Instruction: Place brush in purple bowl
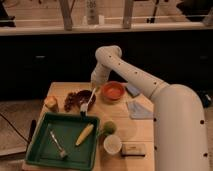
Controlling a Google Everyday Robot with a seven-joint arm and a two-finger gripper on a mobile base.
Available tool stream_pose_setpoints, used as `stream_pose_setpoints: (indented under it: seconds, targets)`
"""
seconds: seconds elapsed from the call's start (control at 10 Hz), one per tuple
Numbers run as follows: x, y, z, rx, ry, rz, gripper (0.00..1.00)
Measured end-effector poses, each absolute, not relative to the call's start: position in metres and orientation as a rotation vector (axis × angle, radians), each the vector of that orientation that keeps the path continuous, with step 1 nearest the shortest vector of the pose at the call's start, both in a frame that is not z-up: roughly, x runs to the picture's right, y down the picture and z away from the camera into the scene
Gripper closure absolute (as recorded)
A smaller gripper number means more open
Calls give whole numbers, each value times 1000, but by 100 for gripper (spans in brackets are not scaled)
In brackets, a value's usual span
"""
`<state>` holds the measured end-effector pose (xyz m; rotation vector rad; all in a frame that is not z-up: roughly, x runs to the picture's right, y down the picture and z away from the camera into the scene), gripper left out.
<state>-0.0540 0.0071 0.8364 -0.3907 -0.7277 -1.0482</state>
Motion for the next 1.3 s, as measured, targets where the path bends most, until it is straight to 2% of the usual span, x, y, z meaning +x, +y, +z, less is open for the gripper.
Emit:
stream_pose_setpoints:
  seconds: [1.3]
  targets:
    - [-80, -3, 856, -372, -779, -971, 100]
